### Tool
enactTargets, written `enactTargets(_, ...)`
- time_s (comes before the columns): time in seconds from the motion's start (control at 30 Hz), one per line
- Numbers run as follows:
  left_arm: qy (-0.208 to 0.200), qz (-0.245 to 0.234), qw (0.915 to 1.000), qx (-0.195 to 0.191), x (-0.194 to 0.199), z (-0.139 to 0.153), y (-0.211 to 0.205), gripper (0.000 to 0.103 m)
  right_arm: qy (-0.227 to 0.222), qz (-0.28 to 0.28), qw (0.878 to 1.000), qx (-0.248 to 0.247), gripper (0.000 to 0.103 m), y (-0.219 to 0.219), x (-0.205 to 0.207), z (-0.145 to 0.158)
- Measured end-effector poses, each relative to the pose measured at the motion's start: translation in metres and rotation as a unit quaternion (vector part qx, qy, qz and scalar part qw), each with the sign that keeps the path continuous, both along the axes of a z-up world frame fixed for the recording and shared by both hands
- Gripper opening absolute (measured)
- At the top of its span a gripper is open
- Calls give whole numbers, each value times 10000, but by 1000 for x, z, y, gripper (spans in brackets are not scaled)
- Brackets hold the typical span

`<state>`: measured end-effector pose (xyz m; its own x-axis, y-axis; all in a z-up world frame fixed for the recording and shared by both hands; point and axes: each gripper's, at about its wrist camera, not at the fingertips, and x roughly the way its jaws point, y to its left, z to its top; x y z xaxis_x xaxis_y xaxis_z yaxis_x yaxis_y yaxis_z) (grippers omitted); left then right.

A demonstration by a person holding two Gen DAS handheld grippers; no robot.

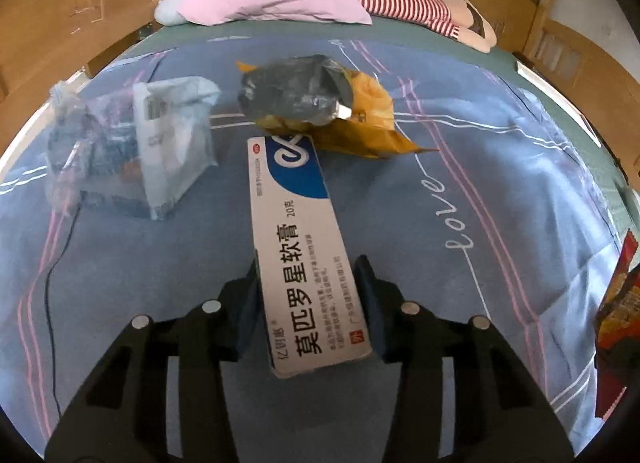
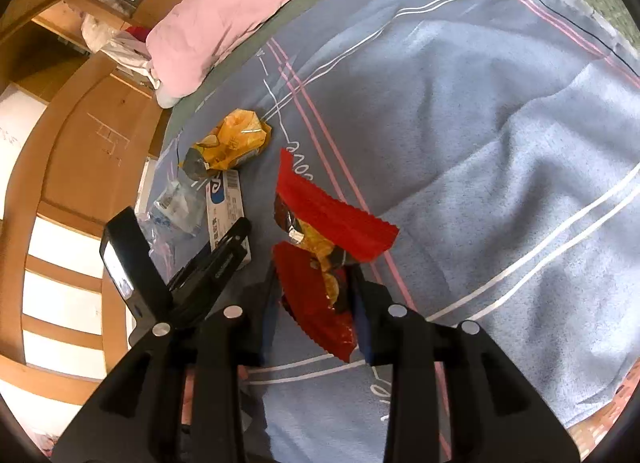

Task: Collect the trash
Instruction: 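Carry the red wrapper and ointment box over the bin and open both tools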

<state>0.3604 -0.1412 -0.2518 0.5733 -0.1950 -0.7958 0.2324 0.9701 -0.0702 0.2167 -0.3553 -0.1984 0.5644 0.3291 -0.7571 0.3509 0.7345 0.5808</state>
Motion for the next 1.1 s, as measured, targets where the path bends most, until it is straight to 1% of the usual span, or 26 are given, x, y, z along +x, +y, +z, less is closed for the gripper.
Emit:
enactTargets(0.1, -83, 23, 9999, -121, -11, 9, 10, 45, -62, -20, 10000, -11, 33, 0, -2, 3)
enactTargets(0.17, -177, 13, 9996, -216, -24, 20, 16, 45, -142, -23, 9999, -54, 33, 2, -3, 6)
enactTargets(0.23, -279, 10, 9994, -222, -37, 31, 21, 45, -234, 4, 9997, -120, 33, 5, -4, 11)
enactTargets(0.3, -379, 10, 9989, -260, -54, 49, 31, 45, -338, 53, 9993, -170, 33, 8, -7, 15)
enactTargets(0.4, -520, 43, 9983, -256, -78, 76, 38, 45, -570, 37, 9975, -406, 33, 16, -17, 29)
enactTargets(0.47, -650, 38, 9976, -224, -96, 94, 39, 45, -750, -65, 9960, -475, 33, 20, -36, 40)
enactTargets(0.53, -818, -39, 9965, -140, -118, 113, 37, 45, -793, -207, 9950, -571, 33, 21, -58, 49)
enactTargets(0.6, -926, -137, 9955, -171, -137, 128, 35, 45, -809, -373, 9933, -742, 33, 21, -84, 60)
enactTargets(0.7, -1088, -481, 9926, -256, -172, 150, 21, 45, -940, -678, 9869, -1126, 33, 17, -136, 84)
enactTargets(0.8, -1245, -938, 9869, -417, -209, 168, -3, 45, -1048, -1038, 9789, -1415, 33, 6, -185, 104)
enactTargets(0.9, -1335, -1453, 9785, -598, -251, 181, -35, 45, -1096, -1543, 9653, -1800, 33, -5, -243, 121)
enactTargets(0.93, -1366, -1688, 9740, -645, -268, 185, -48, 45, -1099, -1753, 9596, -1908, 33, -10, -267, 127)
enactTargets(0.97, -1391, -1847, 9706, -662, -281, 187, -57, 45, -1090, -1887, 9557, -1980, 33, -12, -282, 129)
enactTargets(1.03, -1444, -2271, 9605, -712, -314, 190, -81, 46, -1062, -2211, 9449, -2169, 33, -19, -317, 135)
enactTargets(1.07, -1440, -2521, 9536, -790, -334, 192, -95, 46, -1058, -2394, 9384, -2255, 33, -23, -337, 138)
enactTargets(1.1, -1429, -2679, 9491, -840, -346, 192, -106, 46, -1051, -2530, 9337, -2305, 33, -27, -352, 140)
